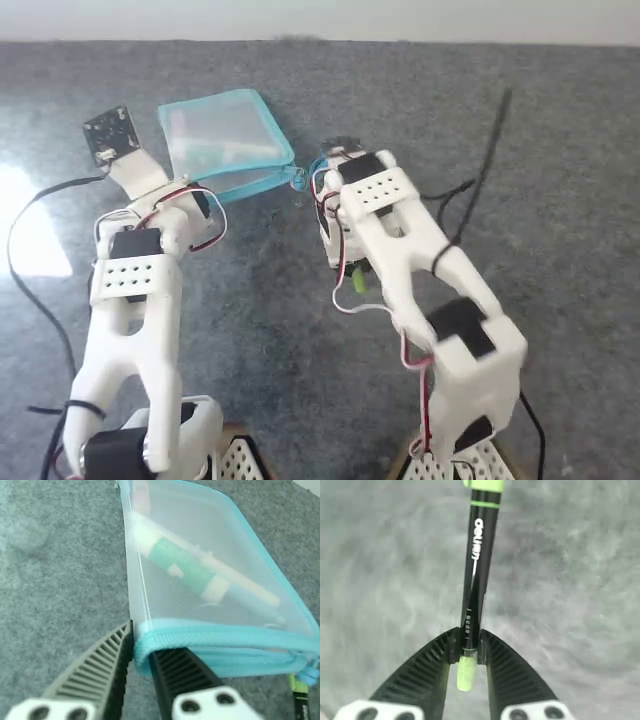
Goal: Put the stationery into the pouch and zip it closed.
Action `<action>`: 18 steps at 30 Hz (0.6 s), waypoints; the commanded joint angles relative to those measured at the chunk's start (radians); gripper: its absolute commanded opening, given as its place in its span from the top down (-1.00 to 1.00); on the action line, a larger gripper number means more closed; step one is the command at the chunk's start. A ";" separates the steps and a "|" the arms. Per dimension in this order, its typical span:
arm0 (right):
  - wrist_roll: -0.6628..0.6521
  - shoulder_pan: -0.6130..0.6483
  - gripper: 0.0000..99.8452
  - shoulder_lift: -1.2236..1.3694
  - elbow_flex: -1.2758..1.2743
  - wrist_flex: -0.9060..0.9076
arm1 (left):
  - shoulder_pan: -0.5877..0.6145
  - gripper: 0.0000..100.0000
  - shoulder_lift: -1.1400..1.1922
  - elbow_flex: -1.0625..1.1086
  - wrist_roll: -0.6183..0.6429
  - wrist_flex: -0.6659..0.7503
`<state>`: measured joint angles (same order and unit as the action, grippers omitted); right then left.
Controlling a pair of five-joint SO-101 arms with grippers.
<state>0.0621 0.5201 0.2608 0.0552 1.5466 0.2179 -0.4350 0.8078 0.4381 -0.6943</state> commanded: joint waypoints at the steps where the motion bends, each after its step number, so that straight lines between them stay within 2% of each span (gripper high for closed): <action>1: -0.219 -0.013 0.98 -0.217 0.018 0.097 | 0.005 0.97 -0.017 -0.008 -0.012 0.032; 5: -0.333 -0.001 0.98 -0.410 -0.021 0.160 | 0.003 0.97 -0.009 -0.008 -0.032 0.032; 10: -0.367 0.079 0.98 -0.648 -0.149 0.196 | -0.008 0.97 -0.009 -0.008 -0.041 0.034; 13: -0.367 0.127 0.98 -0.745 -0.242 0.196 | -0.063 0.97 -0.014 0.016 -0.084 0.049; 18: -0.364 0.157 0.98 -0.763 -0.362 0.148 | -0.195 0.97 -0.017 0.088 -0.144 0.166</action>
<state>-0.2954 0.6644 -0.4618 -0.2777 1.7338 0.1013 -0.4350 0.8984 0.3353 -0.5930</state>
